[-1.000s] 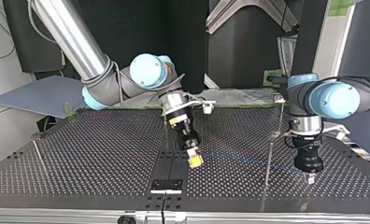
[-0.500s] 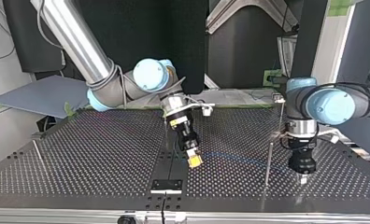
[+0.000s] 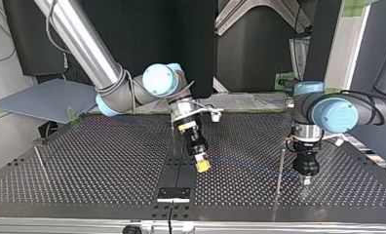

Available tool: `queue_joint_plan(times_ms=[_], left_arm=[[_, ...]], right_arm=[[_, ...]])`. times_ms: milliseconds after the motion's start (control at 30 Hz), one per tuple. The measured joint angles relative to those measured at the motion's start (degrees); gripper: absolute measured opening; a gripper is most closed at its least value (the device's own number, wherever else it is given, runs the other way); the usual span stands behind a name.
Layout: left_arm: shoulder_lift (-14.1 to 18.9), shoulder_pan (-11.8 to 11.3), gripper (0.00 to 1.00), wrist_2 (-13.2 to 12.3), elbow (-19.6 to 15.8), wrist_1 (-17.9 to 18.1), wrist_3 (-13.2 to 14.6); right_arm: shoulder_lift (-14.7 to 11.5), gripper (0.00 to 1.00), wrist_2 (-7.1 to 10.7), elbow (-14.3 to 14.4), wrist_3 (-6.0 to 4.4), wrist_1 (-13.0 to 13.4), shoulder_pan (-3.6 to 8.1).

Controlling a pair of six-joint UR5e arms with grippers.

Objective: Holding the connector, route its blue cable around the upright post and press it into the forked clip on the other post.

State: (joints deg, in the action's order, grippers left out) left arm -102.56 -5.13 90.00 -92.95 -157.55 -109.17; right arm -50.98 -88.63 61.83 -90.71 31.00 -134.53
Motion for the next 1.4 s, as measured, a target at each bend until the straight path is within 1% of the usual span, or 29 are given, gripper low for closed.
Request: queue_joint_plan(times_ms=[33, 67, 133, 167, 200, 233, 267, 333, 367, 400, 433, 467, 533, 667, 800, 1000, 1133, 1233, 1300, 1400], left_arm=[[0.0, 0.0, 0.26, 0.0, -0.2, 0.0, -0.2], [0.0, 0.0, 0.26, 0.0, -0.5, 0.1, -0.4], [0.0, 0.1, 0.36, 0.1, -1.0, 0.2, -0.8], [0.0, 0.1, 0.36, 0.1, -1.4, 0.2, -1.0], [0.0, 0.1, 0.41, 0.1, -1.7, 0.2, -1.2], [0.0, 0.1, 0.55, 0.1, -2.0, 0.1, -1.3], [0.0, 0.2, 0.55, 0.1, -2.2, 0.1, -1.5], [0.0, 0.2, 0.71, 0.1, -2.6, 0.0, -1.7], [0.0, 0.3, 0.71, 0.1, -2.7, 0.1, -1.7], [0.0, 0.3, 0.83, 0.2, -2.8, 0.1, -1.8], [0.0, 0.3, 0.91, 0.2, -2.9, 0.2, -1.9], [0.0, 0.3, 0.91, 0.2, -3.0, 0.3, -2.1], [0.0, 0.3, 1.0, 0.1, -3.1, 0.6, -2.6], [0.0, 0.5, 1.0, -0.4, -3.2, 1.2, -3.4], [0.0, 0.5, 1.0, -0.5, -3.3, 1.4, -3.6], [0.0, 0.7, 1.0, -0.3, -3.3, 1.4, -3.4], [-0.1, 0.9, 1.0, -0.1, -3.3, 1.1, -3.4], [-0.1, 1.0, 1.0, 0.1, -3.5, 1.1, -3.5], [-0.1, 1.0, 1.0, 0.2, -3.5, 1.2, -3.6], [-0.1, 1.0, 1.0, 0.4, -3.6, 1.3, -3.6]], right_arm=[[0.3, 0.0, -0.06, 0.0, 0.03, 0.0, 0.01], [0.7, 0.0, -0.12, 0.0, 0.05, 0.0, 0.0], [1.3, 0.0, -0.19, 0.0, 0.09, -0.1, -0.04], [1.8, 0.0, -0.2, 0.0, 0.12, -0.2, -0.09], [2.1, 0.0, -0.22, 0.0, 0.11, -0.3, -0.13], [2.4, 0.0, -0.22, 0.0, 0.09, -0.4, -0.18], [2.9, 0.0, -0.25, 0.0, 0.08, -0.6, -0.24], [3.4, 0.0, -0.26, 0.0, 0.06, -0.9, -0.29], [3.7, 0.0, -0.26, 0.0, 0.07, -1.0, -0.3], [3.9, 0.0, -0.26, 0.0, 0.05, -1.2, -0.3], [4.0, 0.0, -0.25, 0.0, 0.02, -1.3, -0.28], [4.2, 0.0, -0.26, 0.0, 0.01, -1.7, -0.25], [4.4, 0.0, -0.34, 0.0, 0.07, -2.3, -0.16], [5.0, 0.0, -0.47, 0.0, 0.26, -3.6, 0.02], [5.9, 0.0, -0.89, 0.1, 0.39, -4.8, 0.07], [7.3, 0.0, -2.4, 0.5, 0.68, -6.2, 0.15], [7.5, 0.0, -3.19, 1.6, 1.05, -6.4, 0.22], [7.6, 0.0, -4.15, 2.9, 1.46, -6.1, 0.39], [7.5, 0.0, -4.81, 3.7, 1.49, -5.5, 0.58], [7.5, 0.0, -5.25, 4.9, 1.26, -4.5, 0.82]])
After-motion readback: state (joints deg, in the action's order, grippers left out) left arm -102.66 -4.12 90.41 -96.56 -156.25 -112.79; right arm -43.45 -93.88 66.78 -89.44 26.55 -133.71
